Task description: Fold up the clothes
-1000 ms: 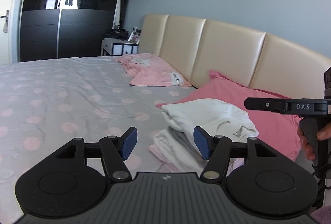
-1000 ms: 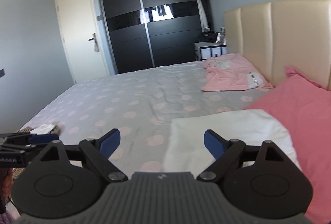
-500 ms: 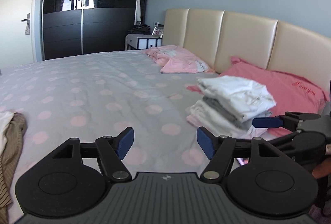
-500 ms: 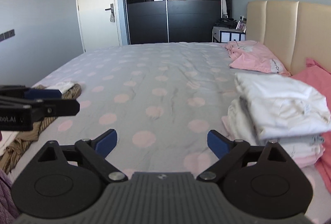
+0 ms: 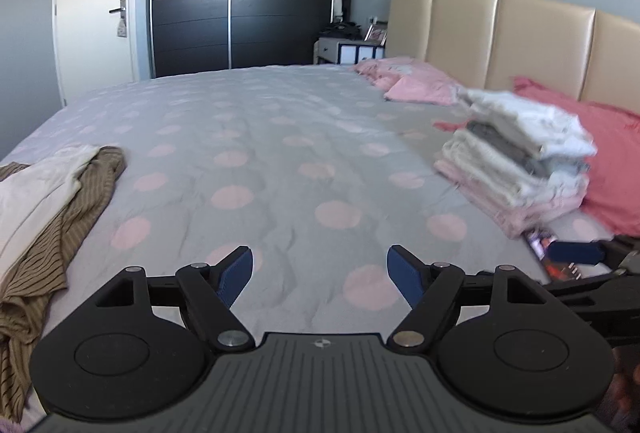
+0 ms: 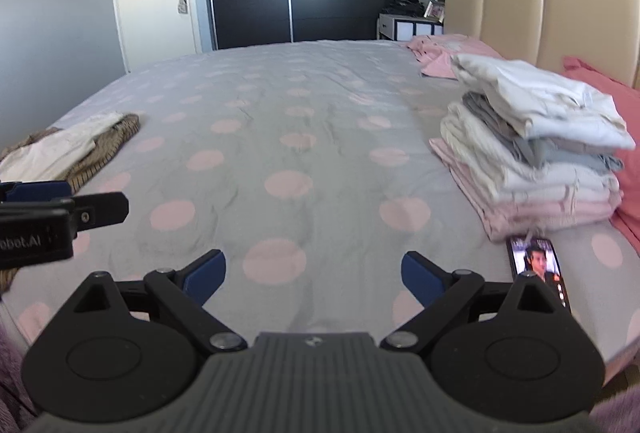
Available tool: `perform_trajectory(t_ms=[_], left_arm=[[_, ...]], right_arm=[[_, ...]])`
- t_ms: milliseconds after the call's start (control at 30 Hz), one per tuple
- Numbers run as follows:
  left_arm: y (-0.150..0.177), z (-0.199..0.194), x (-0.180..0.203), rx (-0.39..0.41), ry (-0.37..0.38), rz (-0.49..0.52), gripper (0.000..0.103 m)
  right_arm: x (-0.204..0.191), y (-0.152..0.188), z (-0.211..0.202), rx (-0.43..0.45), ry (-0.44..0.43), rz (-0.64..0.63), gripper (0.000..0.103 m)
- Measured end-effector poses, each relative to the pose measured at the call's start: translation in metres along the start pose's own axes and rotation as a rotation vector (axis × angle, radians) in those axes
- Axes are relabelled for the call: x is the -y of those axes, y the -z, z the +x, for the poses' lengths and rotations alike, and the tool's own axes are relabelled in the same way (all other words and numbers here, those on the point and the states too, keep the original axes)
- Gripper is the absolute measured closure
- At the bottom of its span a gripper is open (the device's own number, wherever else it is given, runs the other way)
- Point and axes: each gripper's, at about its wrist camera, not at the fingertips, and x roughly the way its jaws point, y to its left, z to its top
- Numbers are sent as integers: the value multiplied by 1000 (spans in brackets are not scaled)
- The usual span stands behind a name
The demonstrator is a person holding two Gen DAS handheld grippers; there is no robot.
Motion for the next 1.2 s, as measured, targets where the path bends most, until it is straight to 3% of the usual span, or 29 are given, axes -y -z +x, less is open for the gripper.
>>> perform_trajectory(t_ms=[233, 433, 933, 1200], left_arm=[[33, 6, -17, -84, -55, -65, 30], [35, 3, -31, -76, -151, -106, 30], [43, 43, -45, -176, -197, -98, 30], [35, 62, -39, -212, -199, -97, 30]], right_arm=[[-18, 23, 2, -29, -2, -29, 7], [-37, 22, 5, -44, 0, -74, 7], [-51, 22, 50, -111, 40, -62, 6], [-56, 15, 62, -89, 33, -73, 6]])
